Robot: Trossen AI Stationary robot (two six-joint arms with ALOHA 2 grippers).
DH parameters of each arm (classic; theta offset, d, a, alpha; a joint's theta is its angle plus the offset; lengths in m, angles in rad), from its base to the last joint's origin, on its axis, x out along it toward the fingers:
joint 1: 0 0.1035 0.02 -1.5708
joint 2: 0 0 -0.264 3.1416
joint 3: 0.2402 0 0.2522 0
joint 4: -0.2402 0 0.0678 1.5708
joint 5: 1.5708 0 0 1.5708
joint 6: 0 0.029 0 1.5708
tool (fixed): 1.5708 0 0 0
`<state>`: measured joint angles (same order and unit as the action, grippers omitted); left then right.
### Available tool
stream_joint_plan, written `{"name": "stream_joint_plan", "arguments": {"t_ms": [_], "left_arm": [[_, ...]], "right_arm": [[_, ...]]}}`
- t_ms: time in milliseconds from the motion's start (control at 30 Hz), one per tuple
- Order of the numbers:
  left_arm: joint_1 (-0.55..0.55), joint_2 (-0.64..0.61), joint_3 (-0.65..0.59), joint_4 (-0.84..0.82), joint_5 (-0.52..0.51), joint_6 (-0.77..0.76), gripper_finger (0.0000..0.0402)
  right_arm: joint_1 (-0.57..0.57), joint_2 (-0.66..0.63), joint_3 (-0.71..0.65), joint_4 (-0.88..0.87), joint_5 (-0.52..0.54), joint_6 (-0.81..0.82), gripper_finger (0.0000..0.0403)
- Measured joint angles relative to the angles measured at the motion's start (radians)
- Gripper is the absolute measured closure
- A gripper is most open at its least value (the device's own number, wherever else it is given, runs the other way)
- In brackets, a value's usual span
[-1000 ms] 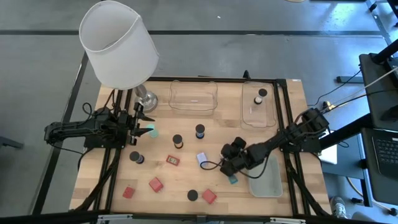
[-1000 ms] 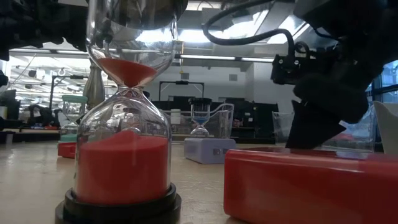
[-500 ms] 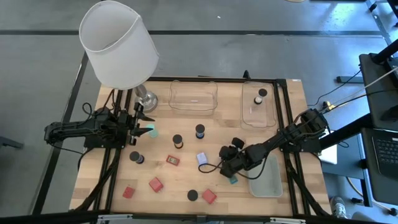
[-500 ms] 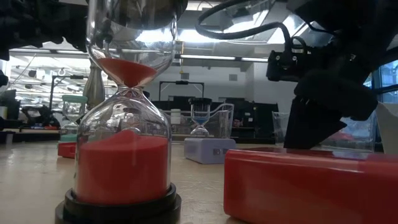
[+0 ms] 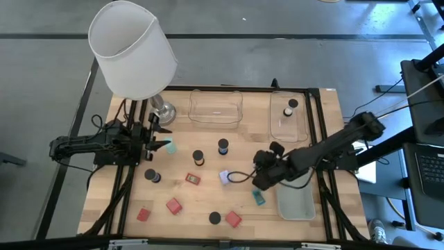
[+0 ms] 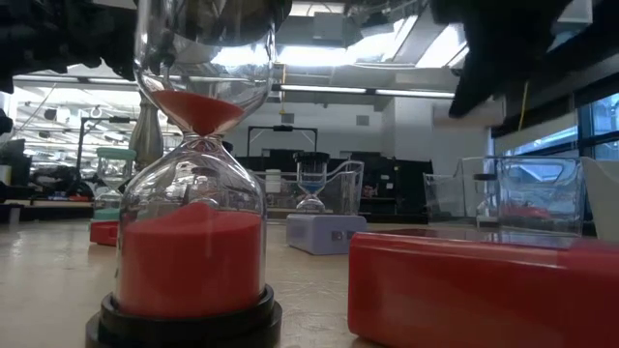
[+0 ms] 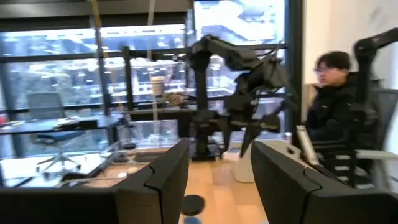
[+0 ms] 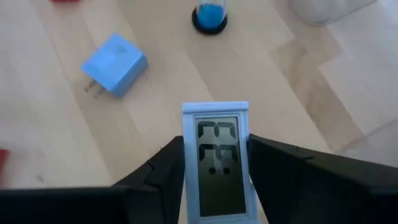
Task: Pick & Place Office items
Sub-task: Put the white digital clock into the gray bin
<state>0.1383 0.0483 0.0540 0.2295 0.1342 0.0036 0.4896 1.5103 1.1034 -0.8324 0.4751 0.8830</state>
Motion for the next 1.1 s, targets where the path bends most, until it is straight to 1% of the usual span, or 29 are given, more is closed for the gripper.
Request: {"name": "stream_joint_plan", "arguments": {"t_ms": [67, 133, 233, 367, 500, 633, 733, 900, 1000, 1100], "left_arm": [[0.0, 0.0, 0.0, -0.001, -0.031, 0.0, 0.0233], [0.0, 0.0, 0.0, -0.002, -0.062, 0.0, 0.0233], [0.0, 0.0, 0.0, -0.004, -0.096, 0.0, 0.0233], [0.0, 0.0, 0.0, -0.004, -0.118, 0.001, 0.0233], [0.0, 0.0, 0.0, -0.004, -0.118, 0.002, 0.0233], [0.0, 0.0, 0.0, -0.005, -0.118, 0.002, 0.0233], [0.0, 0.0, 0.0, -0.004, -0.118, 0.002, 0.0233], [0.0, 0.0, 0.0, -0.004, -0.119, 0.002, 0.0233], [0.0, 0.0, 0.0, -0.004, -0.12, 0.002, 0.0233], [0.0, 0.0, 0.0, -0.004, -0.12, 0.01, 0.0233]], "right_arm": [[0.022, -0.037, 0.0, -0.029, -0.021, 0.04, 0.0255], [0.056, -0.062, 0.0, -0.073, -0.084, 0.101, 0.0252], [0.125, -0.076, 0.0, -0.141, -0.169, 0.224, 0.0249], [0.229, -0.075, 0.0, -0.211, -0.238, 0.425, 0.0247], [0.313, -0.069, -0.018, -0.267, -0.252, 0.619, 0.0247], [0.351, -0.068, -0.095, -0.294, -0.271, 0.727, 0.0246], [0.352, -0.068, -0.174, -0.267, -0.309, 0.776, 0.0246], [0.352, -0.068, -0.307, -0.076, -0.36, 0.779, 0.0245], [0.352, -0.067, -0.366, 0.017, -0.357, 0.782, 0.0245], [0.352, -0.067, -0.389, 0.032, -0.352, 0.783, 0.0245]]}}
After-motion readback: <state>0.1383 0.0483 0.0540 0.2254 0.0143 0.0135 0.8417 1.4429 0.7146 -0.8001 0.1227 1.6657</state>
